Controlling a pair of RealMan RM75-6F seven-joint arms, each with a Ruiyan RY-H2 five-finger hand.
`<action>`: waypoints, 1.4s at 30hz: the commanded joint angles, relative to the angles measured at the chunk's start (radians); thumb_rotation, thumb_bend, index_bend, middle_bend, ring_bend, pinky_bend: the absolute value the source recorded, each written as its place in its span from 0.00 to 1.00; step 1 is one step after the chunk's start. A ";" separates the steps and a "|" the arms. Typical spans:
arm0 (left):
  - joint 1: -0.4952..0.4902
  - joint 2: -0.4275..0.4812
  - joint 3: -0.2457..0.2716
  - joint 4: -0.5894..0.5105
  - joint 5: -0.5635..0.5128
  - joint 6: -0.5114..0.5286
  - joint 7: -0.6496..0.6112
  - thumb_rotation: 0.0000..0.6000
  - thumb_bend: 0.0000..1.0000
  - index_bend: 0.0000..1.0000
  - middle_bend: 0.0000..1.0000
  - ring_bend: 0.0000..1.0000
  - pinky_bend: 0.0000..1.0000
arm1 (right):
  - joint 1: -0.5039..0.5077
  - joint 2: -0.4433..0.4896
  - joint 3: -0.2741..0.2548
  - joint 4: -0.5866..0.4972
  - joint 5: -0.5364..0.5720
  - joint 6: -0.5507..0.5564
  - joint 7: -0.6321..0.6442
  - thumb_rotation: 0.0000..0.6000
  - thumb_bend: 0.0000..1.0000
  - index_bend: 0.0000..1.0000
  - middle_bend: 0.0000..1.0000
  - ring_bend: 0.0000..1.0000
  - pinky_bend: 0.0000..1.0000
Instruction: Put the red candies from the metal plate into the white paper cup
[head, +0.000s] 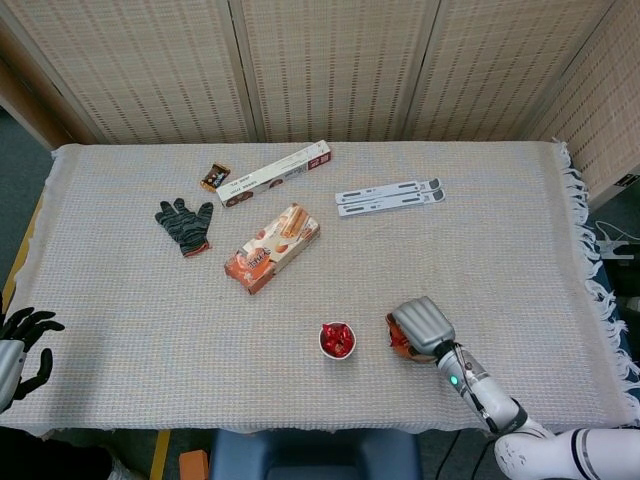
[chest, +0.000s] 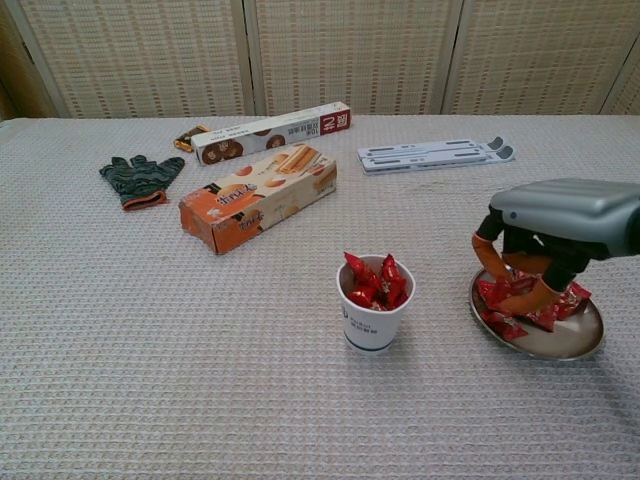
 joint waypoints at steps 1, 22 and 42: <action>0.000 -0.001 0.000 0.000 0.001 0.000 0.002 1.00 0.62 0.31 0.18 0.10 0.31 | 0.008 0.049 0.041 -0.076 -0.066 -0.012 0.067 1.00 0.21 0.67 0.92 0.82 1.00; 0.000 0.000 -0.002 0.002 -0.004 0.001 -0.003 1.00 0.62 0.31 0.18 0.10 0.31 | 0.115 -0.028 0.136 -0.020 -0.029 -0.141 0.166 1.00 0.21 0.66 0.92 0.82 1.00; 0.006 0.002 0.000 0.002 -0.001 0.009 -0.012 1.00 0.62 0.31 0.18 0.10 0.31 | 0.153 -0.079 0.140 0.025 -0.014 -0.187 0.223 1.00 0.21 0.61 0.92 0.82 1.00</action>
